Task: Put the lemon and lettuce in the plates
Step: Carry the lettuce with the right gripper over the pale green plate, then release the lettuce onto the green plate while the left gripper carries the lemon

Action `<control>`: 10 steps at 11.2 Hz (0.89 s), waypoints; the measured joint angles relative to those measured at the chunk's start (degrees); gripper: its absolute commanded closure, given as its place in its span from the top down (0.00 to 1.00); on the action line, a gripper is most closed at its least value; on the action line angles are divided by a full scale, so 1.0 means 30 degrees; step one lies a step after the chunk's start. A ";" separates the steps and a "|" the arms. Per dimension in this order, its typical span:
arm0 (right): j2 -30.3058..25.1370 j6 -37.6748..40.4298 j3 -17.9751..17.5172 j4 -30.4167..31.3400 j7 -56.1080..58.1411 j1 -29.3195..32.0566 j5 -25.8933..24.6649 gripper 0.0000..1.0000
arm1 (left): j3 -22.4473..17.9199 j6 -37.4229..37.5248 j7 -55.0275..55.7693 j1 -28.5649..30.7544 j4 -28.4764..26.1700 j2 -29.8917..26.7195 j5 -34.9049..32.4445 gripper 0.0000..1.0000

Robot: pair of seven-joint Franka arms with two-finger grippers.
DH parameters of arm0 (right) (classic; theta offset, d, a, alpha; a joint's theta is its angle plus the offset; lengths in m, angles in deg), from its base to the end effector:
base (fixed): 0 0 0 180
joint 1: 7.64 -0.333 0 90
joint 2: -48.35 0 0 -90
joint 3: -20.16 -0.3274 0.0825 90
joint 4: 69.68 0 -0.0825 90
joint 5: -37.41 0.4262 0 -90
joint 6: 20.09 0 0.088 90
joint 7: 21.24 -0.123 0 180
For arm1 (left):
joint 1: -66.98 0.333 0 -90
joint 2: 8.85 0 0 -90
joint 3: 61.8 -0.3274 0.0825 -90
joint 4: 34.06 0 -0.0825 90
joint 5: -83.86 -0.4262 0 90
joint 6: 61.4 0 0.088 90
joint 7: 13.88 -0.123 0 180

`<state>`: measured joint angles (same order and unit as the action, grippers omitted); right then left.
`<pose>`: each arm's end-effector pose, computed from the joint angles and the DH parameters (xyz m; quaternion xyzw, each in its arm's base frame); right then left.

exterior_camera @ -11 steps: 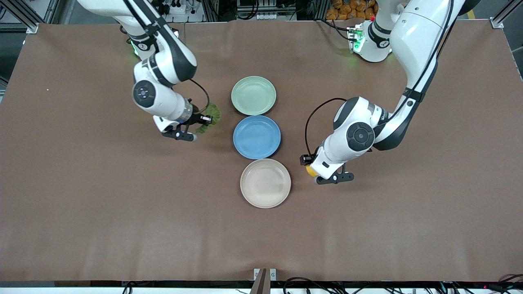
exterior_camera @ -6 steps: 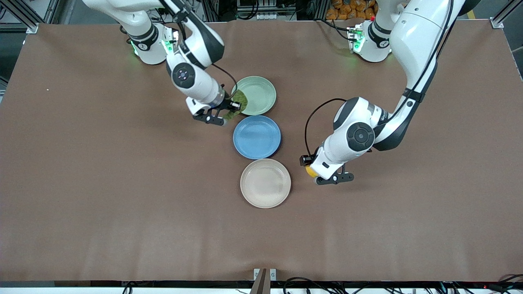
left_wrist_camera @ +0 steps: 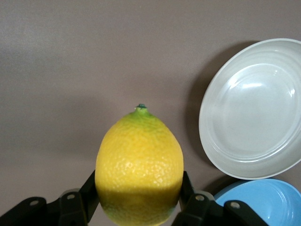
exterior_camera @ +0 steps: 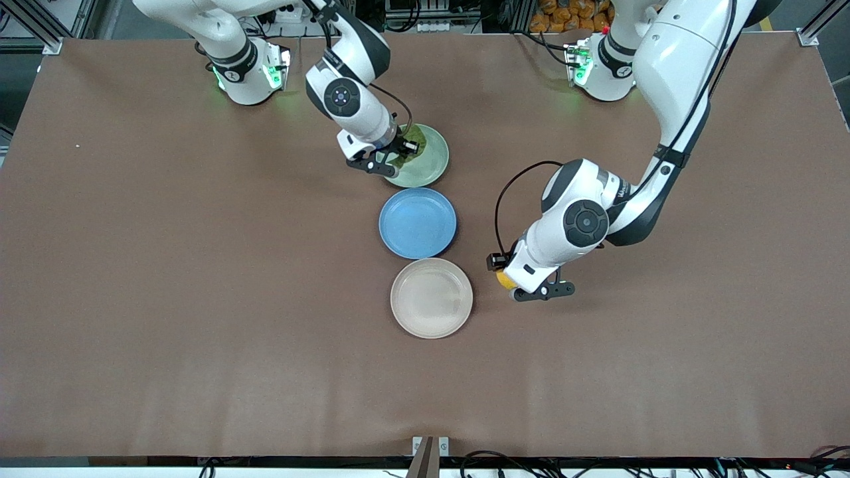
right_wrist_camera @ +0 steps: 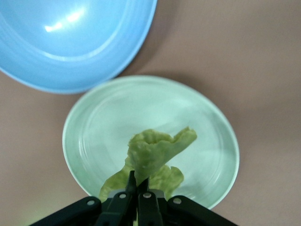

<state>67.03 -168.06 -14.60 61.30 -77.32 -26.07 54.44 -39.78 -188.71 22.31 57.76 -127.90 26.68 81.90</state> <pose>0.3303 0.4552 0.1974 -0.9720 0.1620 0.1371 0.1014 0.6364 -0.3505 0.2463 0.9932 0.0656 -0.0499 0.0821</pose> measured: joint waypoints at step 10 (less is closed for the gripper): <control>-0.1232 0.0860 -0.0180 -0.0404 -0.1583 0.1618 -0.0014 1.00 | -0.1172 -0.3827 0.4080 -0.2228 0.1659 0.1688 0.0000 0.00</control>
<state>63.34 -165.49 -15.13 60.09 -82.07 -21.21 54.39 -43.30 -200.19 34.55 51.08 -122.93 31.74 81.90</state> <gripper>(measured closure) 0.009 0.308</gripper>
